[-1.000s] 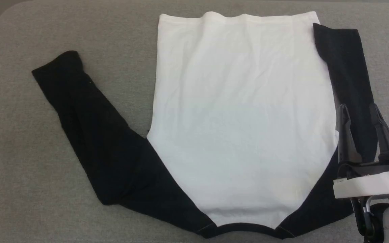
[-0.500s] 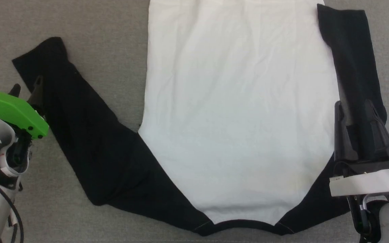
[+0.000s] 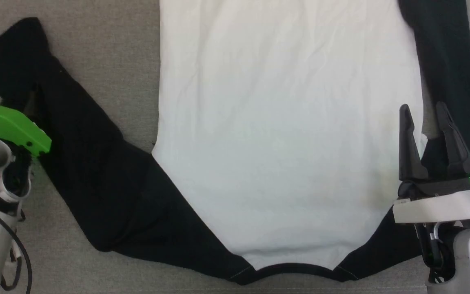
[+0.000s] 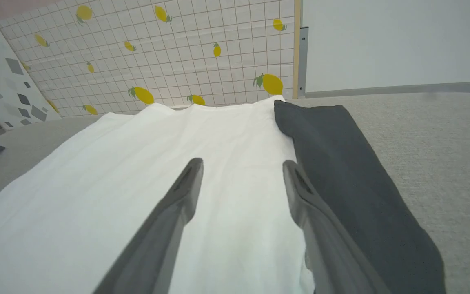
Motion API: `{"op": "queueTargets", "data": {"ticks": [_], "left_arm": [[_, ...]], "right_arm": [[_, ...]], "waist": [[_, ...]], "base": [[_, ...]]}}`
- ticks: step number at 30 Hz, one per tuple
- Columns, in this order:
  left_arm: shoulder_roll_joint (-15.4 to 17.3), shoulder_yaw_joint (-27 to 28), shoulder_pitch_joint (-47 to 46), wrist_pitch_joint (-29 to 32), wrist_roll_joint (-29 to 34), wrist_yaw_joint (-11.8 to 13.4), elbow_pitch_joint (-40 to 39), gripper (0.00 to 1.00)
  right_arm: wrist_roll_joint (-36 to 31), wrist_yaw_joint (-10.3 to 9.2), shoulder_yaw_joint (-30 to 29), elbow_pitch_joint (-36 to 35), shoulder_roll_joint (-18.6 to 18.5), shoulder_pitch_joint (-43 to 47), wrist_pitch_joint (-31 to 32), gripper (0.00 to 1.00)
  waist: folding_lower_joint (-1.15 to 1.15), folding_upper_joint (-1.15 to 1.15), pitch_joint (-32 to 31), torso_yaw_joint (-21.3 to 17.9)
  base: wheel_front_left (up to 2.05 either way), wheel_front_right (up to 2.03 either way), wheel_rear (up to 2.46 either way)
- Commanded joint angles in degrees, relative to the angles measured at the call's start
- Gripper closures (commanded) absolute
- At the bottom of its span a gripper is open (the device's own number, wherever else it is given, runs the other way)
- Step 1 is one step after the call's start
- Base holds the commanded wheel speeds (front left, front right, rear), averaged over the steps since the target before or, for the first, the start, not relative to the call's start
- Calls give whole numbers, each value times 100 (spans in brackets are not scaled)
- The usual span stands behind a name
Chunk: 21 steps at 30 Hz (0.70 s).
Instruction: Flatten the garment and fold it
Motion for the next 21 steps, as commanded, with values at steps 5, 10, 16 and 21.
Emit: {"op": "queueTargets", "data": {"ticks": [5,10,16,21], "left_arm": [[56,193,-210,-46,-30,175,338,0],[163,360,-264,293,-321,156,561,0],[300,220,-241,1115,-631,-92,386,75],[363,-64,-196,1354,-512,-298,133,100]], "right_arm": [[30,-9,80,58,-5,-194,-95,0],[55,-9,102,101,-5,-222,-127,0],[64,-9,99,161,-5,-206,-157,0],[114,-9,140,217,-5,-239,-164,0]], "waist": [[0,0,246,-73],[0,0,326,-111],[0,0,312,-97],[0,0,228,-85]], "base": [[0,0,0],[0,0,0],[0,0,0],[0,0,0]]}}
